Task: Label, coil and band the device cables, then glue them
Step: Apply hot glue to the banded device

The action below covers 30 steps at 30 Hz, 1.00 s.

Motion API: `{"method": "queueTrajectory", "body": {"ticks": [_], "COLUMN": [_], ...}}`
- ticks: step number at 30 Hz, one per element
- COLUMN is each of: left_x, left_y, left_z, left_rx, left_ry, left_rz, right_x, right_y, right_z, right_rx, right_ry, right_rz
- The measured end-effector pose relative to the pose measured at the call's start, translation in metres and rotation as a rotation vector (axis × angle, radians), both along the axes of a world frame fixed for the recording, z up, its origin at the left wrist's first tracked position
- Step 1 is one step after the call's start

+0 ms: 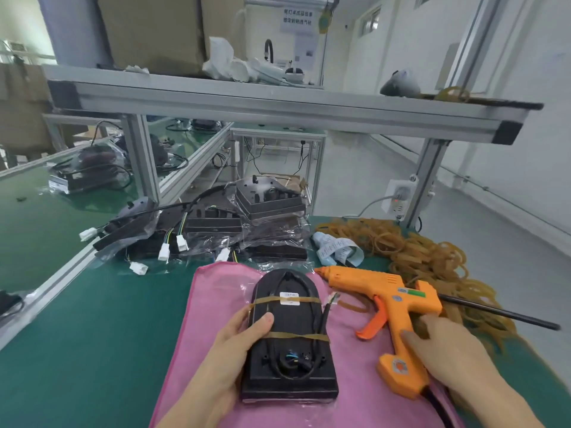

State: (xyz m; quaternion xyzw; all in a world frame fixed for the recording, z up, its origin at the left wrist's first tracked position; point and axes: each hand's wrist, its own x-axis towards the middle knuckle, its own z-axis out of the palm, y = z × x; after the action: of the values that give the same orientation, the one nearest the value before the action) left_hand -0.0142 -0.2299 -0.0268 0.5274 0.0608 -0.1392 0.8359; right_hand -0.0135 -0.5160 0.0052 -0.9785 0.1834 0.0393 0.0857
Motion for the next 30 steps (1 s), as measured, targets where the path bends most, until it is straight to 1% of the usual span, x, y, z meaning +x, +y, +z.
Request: {"method": "queueTrajectory", "body": {"ticks": [4, 10, 12, 14, 15, 16, 18, 19, 21, 23, 27, 30], "left_x": [-0.002, -0.002, -0.002, -0.003, -0.003, -0.003, -0.003, -0.002, -0.001, 0.0, 0.003, 0.004], "left_y": [0.003, 0.003, 0.003, 0.002, 0.002, 0.002, 0.003, 0.003, 0.004, 0.005, 0.006, 0.005], "left_z": [-0.003, -0.007, -0.008, -0.009, -0.009, -0.008, -0.009, -0.009, -0.01, -0.01, -0.009, -0.005], "left_rx": [0.049, 0.206, 0.249, 0.264, 0.27, 0.276, 0.28, 0.282, 0.285, 0.271, 0.217, 0.204], "left_ry": [0.009, -0.004, -0.006, -0.008, -0.01, -0.013, -0.014, -0.014, -0.014, -0.011, 0.014, 0.021], "left_rz": [0.012, 0.031, 0.048, 0.057, 0.054, 0.05, 0.044, 0.04, 0.029, 0.022, 0.006, 0.006], "right_x": [0.012, 0.028, 0.032, 0.034, 0.035, 0.036, 0.038, 0.037, 0.036, 0.034, 0.027, 0.03], "right_y": [0.006, 0.015, 0.014, 0.011, 0.01, 0.007, 0.004, 0.002, 0.0, 0.002, 0.002, 0.008], "right_z": [-0.004, -0.005, -0.004, -0.004, -0.004, -0.004, -0.001, 0.002, 0.006, 0.014, 0.03, 0.048], "right_rx": [0.147, 0.04, 0.061, 0.135, 0.213, 0.34, 0.679, 0.801, 0.918, 0.978, 1.171, 1.423], "right_ry": [-0.017, 0.006, 0.024, 0.051, 0.049, 0.017, -0.084, -0.108, -0.107, -0.119, -0.191, -0.229], "right_rz": [0.027, -0.057, -0.076, -0.089, -0.113, -0.153, -0.255, -0.288, -0.296, -0.255, -0.096, 0.045]}}
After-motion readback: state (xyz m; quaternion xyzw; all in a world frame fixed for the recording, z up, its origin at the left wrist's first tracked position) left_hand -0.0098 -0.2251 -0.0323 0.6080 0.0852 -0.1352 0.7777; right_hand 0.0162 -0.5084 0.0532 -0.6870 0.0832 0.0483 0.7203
